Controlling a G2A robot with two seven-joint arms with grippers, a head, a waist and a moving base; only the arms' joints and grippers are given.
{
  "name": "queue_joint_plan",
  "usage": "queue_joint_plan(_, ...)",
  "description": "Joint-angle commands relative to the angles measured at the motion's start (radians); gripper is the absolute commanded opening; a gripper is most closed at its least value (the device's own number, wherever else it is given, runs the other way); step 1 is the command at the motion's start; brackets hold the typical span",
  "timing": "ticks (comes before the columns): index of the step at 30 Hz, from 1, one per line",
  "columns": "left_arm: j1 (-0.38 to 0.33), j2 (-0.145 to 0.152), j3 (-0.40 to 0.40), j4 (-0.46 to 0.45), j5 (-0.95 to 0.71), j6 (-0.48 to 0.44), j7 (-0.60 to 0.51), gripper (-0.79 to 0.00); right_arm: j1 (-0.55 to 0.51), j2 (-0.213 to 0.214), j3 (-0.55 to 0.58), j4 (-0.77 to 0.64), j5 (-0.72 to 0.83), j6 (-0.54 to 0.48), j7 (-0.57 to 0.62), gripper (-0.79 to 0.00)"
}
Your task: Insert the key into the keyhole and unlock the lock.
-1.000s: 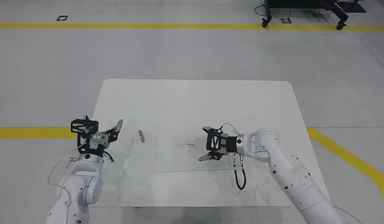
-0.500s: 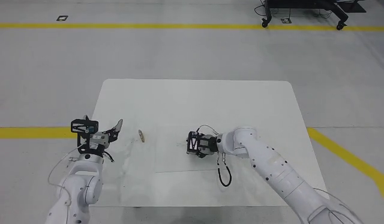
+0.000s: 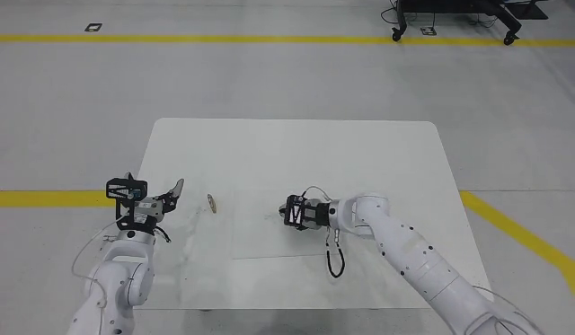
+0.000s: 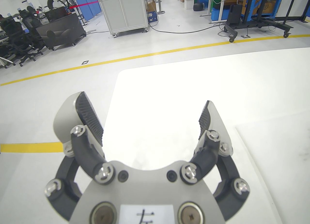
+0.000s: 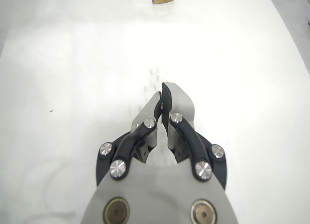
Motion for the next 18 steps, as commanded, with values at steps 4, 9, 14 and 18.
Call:
queue_joint_plan(4,0.0,0.0,0.0,0.0,0.0,0.0,0.0,0.0,-0.032,0.025,0.053,-0.019,-0.034,-0.034,-0.229,-0.785)
queue_joint_plan(9,0.0,0.0,0.0,0.0,0.0,0.0,0.0,0.0,-0.065,0.058,0.121,0.018,-0.048,-0.149,-0.489,-0.785)
queue_joint_plan(14,0.0,0.0,0.0,0.0,0.0,0.0,0.0,0.0,-0.065,0.058,0.121,0.018,-0.048,-0.149,-0.489,-0.785)
queue_joint_plan(18,0.0,0.0,0.0,0.0,0.0,0.0,0.0,0.0,-0.072,0.056,0.117,0.012,-0.026,-0.158,-0.505,-0.785)
